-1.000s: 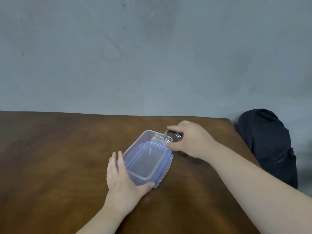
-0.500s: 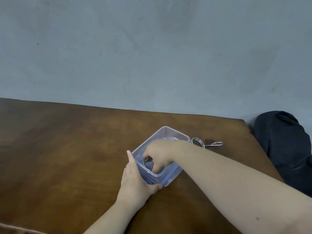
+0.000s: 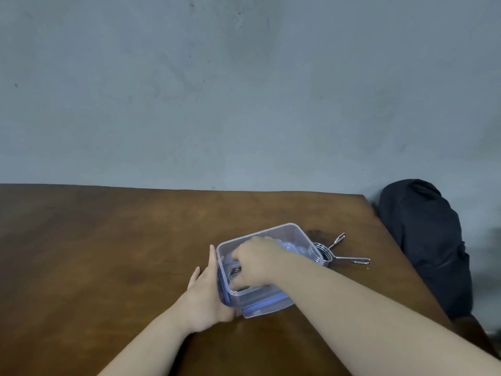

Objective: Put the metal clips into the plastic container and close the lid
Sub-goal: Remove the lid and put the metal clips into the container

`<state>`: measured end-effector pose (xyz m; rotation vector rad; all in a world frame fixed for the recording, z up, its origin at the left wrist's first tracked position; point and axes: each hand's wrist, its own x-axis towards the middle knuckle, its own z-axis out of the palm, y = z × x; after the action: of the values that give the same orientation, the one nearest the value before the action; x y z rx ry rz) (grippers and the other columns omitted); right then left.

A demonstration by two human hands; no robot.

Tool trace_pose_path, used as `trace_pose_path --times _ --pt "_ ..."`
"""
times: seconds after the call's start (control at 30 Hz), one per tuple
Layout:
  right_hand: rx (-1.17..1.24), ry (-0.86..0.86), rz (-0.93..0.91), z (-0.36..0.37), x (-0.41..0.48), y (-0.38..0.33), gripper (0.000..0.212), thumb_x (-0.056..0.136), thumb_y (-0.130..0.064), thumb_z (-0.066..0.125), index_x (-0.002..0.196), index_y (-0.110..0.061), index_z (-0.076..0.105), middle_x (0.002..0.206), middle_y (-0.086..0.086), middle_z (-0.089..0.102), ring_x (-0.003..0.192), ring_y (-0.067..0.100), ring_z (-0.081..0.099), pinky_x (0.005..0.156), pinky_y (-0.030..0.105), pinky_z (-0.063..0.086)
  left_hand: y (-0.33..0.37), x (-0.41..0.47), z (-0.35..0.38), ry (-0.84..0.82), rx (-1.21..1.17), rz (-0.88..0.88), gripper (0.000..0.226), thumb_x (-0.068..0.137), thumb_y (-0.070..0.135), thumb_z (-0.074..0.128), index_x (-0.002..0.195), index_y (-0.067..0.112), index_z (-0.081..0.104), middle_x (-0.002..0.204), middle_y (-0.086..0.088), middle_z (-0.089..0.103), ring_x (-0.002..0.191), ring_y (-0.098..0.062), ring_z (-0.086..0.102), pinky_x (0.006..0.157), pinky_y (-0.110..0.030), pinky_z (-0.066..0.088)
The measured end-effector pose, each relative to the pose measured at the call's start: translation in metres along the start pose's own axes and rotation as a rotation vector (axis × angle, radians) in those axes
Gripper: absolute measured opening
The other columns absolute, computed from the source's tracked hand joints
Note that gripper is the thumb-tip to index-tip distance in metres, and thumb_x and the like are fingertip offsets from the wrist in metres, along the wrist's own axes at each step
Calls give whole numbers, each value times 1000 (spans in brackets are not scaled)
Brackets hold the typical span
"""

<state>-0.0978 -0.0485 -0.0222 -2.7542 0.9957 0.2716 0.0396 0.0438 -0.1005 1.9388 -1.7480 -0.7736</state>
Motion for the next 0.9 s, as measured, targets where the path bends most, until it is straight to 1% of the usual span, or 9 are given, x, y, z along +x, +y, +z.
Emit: trace_pose_path --times 0.13,0.23,0.33,0.43,0.53,0.67,0.77,0.83,0.9 --pt "288 356 87 -27 -17 50 26 96 -31 60 109 -19 79 113 3 77 110 25 66 94 35 52 -4 9 -2 -16 -8 23 135 59 45 71 126 56 -46 161 19 25 147 4 21 125 -41 -7" --pt "403 542 300 -34 -38 112 36 92 -6 56 118 -20 77 128 2 73 122 21 62 106 34 47 -4 15 -4 13 -63 46 129 60 36 72 148 52 -20 154 20 39 143 1 31 125 -43 -2" --pt "346 276 426 -20 -59 159 61 83 6 54 137 -22 66 147 3 61 135 23 54 111 29 41 -4 24 -4 62 -110 86 111 56 30 75 148 45 15 129 23 60 125 -5 51 121 -52 21" --pt "229 -17 409 4 -64 177 79 82 -16 77 154 -24 46 159 2 46 143 24 44 115 34 36 -6 32 -5 86 -160 118 103 52 29 79 143 41 31 130 18 56 128 -14 49 112 -52 38" --pt "102 -56 378 23 -56 184 87 80 -37 79 156 -29 38 152 0 48 146 23 38 126 55 13 -8 37 -7 73 -154 124 110 51 34 80 148 43 28 145 15 43 140 -18 36 114 -52 36" --pt "85 -9 328 29 -49 187 66 81 -43 77 141 -36 52 133 -8 61 132 21 49 124 63 -1 -14 41 -5 63 -138 115 117 52 33 80 152 45 21 155 14 34 147 -20 27 117 -53 32" --pt "171 6 346 24 -56 191 54 73 -46 83 121 -37 59 112 -12 66 110 18 60 119 51 23 -12 39 -3 73 -132 102 121 49 39 82 151 50 18 151 29 28 148 -12 19 121 -46 25" --pt "428 92 373 14 -64 197 52 68 -40 90 113 -36 64 106 -11 68 99 18 65 94 35 46 -10 39 -1 94 -151 90 115 45 39 86 143 53 27 135 35 39 138 -11 30 117 -45 32" --pt "680 281 372 -6 -67 197 50 63 -33 96 106 -34 70 101 -7 71 94 19 68 85 31 51 -11 40 0 100 -147 70 119 46 42 87 146 51 24 143 29 38 140 -13 30 117 -48 32"
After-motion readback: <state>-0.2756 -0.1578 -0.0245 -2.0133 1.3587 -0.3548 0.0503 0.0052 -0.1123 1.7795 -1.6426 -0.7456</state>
